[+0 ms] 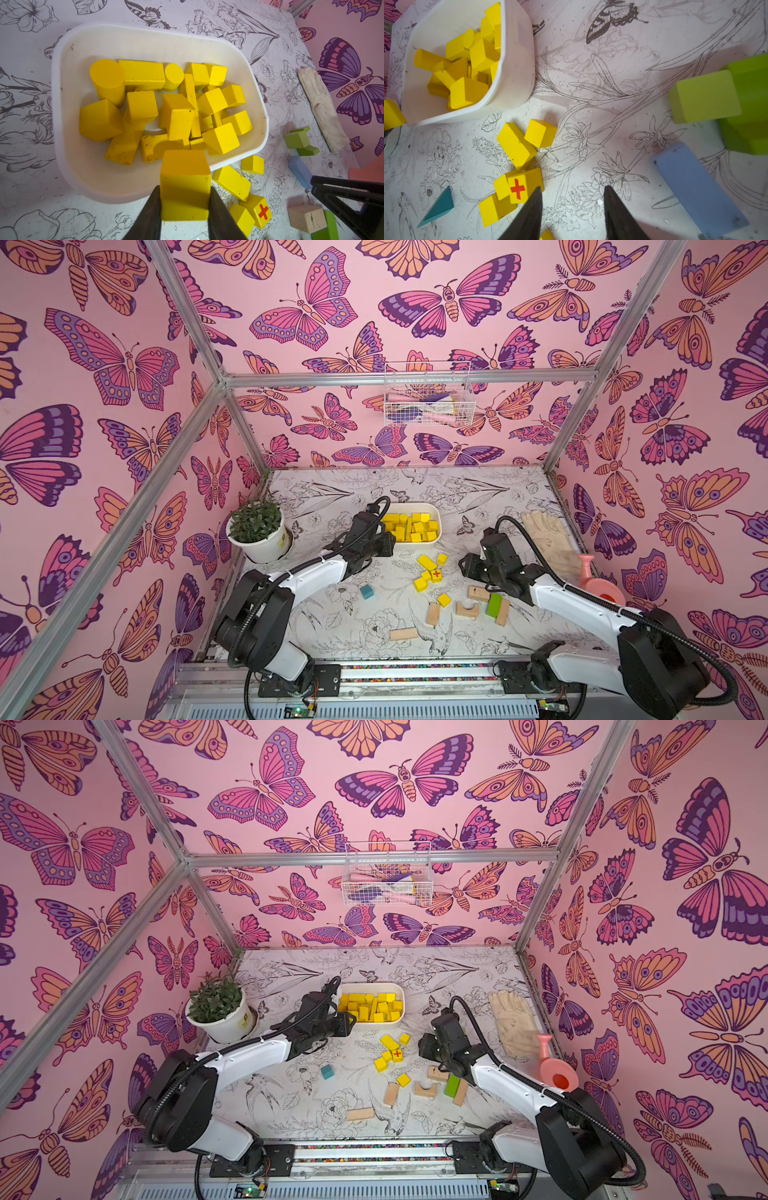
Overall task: Pick out the yellow building blocks
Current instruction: Place the building block in the storage box.
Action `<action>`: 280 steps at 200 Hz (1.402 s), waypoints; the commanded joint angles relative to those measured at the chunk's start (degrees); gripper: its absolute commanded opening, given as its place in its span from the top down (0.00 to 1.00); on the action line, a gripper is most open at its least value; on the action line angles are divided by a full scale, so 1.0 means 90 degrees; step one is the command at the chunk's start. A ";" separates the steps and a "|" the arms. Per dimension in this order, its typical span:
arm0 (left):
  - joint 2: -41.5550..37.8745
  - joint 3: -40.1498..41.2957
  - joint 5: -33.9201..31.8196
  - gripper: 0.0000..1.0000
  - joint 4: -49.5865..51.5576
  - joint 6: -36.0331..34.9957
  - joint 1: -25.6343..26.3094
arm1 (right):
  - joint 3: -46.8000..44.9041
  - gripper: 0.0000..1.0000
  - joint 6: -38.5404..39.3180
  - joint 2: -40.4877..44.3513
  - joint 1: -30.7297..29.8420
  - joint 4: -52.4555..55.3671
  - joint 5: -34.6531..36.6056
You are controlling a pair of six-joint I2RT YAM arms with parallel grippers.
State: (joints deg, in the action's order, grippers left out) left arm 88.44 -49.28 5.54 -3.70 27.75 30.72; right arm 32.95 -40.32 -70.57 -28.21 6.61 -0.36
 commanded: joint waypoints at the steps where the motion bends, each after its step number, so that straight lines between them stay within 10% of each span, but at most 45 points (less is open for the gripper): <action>1: 0.0214 -0.0253 -0.0088 0.65 0.0328 0.0085 -0.0090 | 0.0131 0.51 0.0007 -0.0022 0.0041 -0.0031 -0.0038; 140: 0.0303 -0.0338 -0.0093 0.62 0.0607 0.0141 -0.0161 | 0.0128 0.51 0.0007 -0.0005 0.0039 -0.0027 -0.0036; 280: -0.1424 0.0859 -0.0416 0.56 0.0781 -0.0276 -0.0376 | 0.0808 0.52 0.0001 -0.1266 0.0012 -0.0096 -0.0710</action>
State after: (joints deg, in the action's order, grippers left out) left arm 76.16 -42.74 2.74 3.11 25.91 27.75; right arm 37.34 -40.27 -79.42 -28.21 6.20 -4.86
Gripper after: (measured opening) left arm 0.440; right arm 0.484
